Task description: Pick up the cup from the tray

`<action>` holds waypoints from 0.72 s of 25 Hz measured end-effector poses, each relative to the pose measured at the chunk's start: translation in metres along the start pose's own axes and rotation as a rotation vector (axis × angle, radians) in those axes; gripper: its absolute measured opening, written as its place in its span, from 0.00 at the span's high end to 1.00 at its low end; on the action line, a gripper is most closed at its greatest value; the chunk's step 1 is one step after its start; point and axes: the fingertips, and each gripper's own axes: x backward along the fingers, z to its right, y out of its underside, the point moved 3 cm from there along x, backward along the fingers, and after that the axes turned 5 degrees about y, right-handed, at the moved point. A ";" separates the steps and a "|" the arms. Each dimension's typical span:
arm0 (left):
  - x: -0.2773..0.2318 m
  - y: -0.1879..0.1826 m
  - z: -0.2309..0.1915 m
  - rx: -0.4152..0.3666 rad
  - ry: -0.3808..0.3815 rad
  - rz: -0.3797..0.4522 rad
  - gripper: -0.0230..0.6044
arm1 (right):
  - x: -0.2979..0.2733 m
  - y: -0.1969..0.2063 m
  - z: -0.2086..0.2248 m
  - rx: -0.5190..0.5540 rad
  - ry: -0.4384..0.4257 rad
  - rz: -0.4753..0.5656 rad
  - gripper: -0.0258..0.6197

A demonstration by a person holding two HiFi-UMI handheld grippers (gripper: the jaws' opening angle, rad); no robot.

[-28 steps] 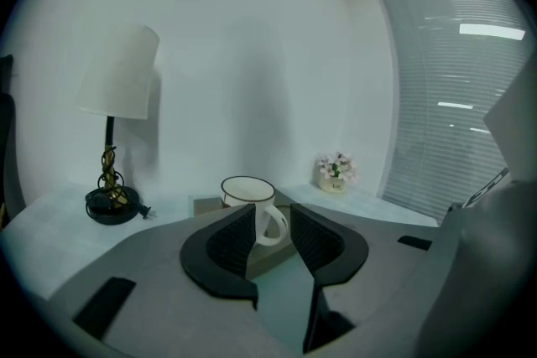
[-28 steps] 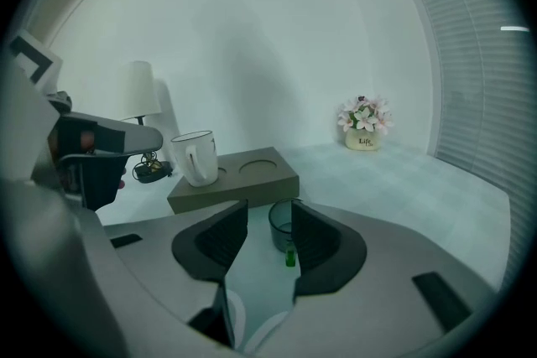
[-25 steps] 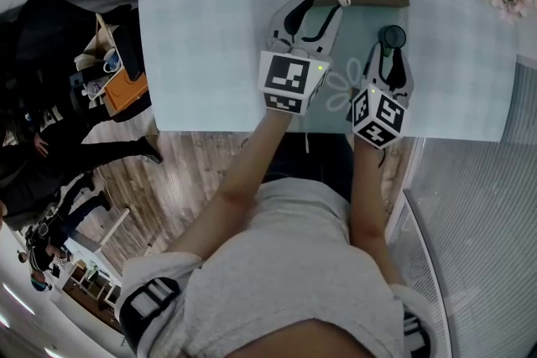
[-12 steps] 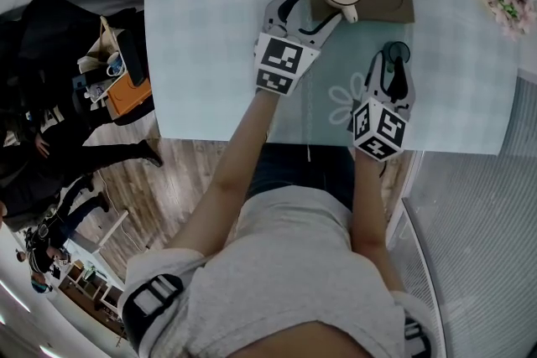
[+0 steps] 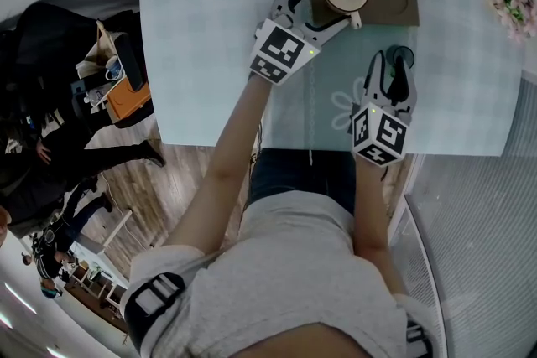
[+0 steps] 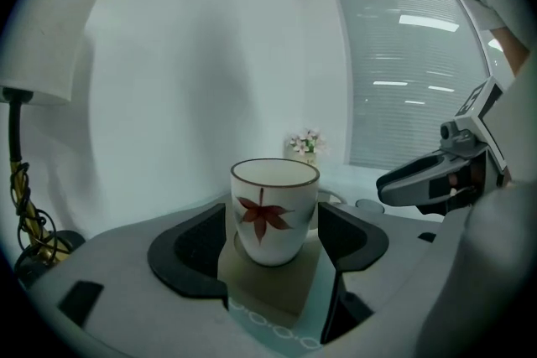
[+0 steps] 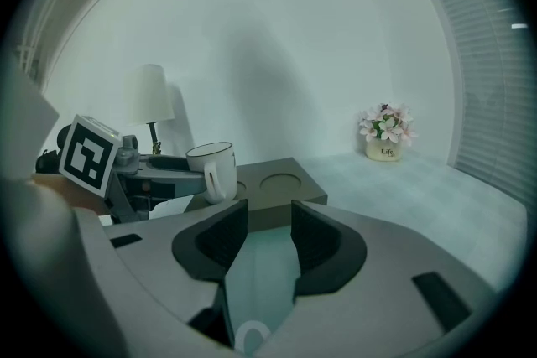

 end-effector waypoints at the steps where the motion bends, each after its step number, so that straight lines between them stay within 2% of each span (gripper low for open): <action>1: -0.002 -0.001 -0.001 -0.007 0.011 0.006 0.43 | 0.000 0.001 -0.001 -0.001 -0.003 -0.002 0.76; 6: -0.010 -0.004 -0.001 -0.053 0.077 0.018 0.42 | -0.002 0.000 -0.009 0.030 -0.014 -0.011 0.74; 9: -0.014 -0.004 -0.002 -0.060 0.106 0.023 0.41 | -0.005 -0.001 -0.015 0.014 -0.028 -0.017 0.73; 18: -0.018 -0.005 -0.005 -0.074 0.176 0.101 0.40 | -0.009 0.004 -0.031 0.023 -0.064 -0.046 0.73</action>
